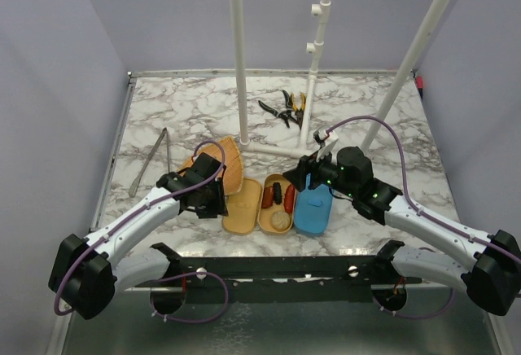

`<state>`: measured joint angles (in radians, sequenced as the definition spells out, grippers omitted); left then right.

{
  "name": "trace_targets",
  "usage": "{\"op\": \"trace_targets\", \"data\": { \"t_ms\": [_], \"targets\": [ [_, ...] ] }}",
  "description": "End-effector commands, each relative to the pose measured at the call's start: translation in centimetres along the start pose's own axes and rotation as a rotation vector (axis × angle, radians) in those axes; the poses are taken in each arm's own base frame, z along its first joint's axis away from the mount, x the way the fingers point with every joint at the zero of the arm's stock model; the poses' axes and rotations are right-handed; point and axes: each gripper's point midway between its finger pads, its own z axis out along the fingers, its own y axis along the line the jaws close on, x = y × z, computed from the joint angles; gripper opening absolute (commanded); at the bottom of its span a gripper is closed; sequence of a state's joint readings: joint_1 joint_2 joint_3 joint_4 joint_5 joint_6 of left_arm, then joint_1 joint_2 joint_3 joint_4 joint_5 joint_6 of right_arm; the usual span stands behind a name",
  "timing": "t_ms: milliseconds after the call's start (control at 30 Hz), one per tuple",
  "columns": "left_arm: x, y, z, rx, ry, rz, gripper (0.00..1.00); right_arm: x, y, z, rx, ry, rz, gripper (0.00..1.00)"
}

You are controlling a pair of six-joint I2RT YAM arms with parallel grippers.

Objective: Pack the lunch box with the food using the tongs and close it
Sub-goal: Pick up the box lid from the center of the board.

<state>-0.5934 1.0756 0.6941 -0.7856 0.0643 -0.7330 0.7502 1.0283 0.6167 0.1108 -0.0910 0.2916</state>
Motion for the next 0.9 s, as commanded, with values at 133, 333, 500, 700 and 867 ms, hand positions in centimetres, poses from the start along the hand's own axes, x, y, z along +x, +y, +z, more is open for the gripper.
{"op": "trace_targets", "data": {
  "t_ms": [133,333,500,700,867],
  "targets": [
    [1.8,0.5,1.9,-0.016,0.026,-0.037,0.38,0.4,-1.0,-0.1,0.055,-0.014,0.008,0.64],
    [2.5,0.2,2.8,-0.058,0.036,-0.005,0.37,0.7,-1.1,-0.1,0.058,-0.006,0.011,0.64],
    [2.4,0.5,3.3,-0.086,0.020,0.001,0.34,0.9,-1.3,-0.2,0.068,-0.003,0.008,0.64],
    [2.5,0.7,4.0,-0.089,0.018,-0.020,0.34,1.5,-1.5,-0.3,0.074,0.008,0.008,0.64],
    [2.5,1.2,4.3,-0.117,0.009,-0.031,0.34,1.8,-1.6,-0.4,0.076,0.015,0.009,0.64]
  ]
}}
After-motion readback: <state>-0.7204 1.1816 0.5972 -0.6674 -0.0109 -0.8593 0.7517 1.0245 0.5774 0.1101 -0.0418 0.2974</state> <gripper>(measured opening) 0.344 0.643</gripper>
